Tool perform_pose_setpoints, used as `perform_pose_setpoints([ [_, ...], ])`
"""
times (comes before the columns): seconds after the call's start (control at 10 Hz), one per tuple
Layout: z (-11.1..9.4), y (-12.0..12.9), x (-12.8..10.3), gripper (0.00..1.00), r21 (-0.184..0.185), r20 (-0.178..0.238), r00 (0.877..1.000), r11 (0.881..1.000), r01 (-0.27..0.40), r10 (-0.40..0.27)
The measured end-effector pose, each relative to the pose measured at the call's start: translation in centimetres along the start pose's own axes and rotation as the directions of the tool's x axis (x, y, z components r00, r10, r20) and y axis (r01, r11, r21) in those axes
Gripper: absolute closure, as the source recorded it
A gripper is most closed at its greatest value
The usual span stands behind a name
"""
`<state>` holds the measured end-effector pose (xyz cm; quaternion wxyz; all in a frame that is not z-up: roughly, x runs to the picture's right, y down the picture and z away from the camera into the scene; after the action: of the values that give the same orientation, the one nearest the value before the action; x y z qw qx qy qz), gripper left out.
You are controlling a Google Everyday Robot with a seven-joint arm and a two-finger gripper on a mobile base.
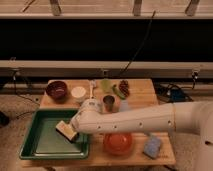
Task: Place eraser in paper cup
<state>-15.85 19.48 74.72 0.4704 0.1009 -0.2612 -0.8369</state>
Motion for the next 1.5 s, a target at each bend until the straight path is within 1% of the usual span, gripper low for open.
perform_pose_setpoints([
  [0.3, 0.8, -1.7, -0.1, 0.38, 0.016, 0.005, 1.0, 1.0, 0.023, -0.023],
  [0.6, 1.7, -2.9, 0.2, 0.38, 0.024, 0.01, 0.999, 0.998, 0.051, -0.051],
  [0.9, 2.7, -3.6, 0.3, 0.38, 0.023, 0.022, 0.996, 0.996, 0.084, -0.084],
  [1.2, 4.0, -3.9, 0.1, 0.38, 0.009, 0.035, 0.994, 0.995, 0.102, -0.102],
  [1.3, 4.5, -3.6, 0.1, 0.38, -0.006, 0.039, 0.993, 0.994, 0.107, -0.107],
  [1.5, 5.0, -3.2, -0.1, 0.38, -0.023, 0.049, 0.993, 0.994, 0.111, -0.109],
])
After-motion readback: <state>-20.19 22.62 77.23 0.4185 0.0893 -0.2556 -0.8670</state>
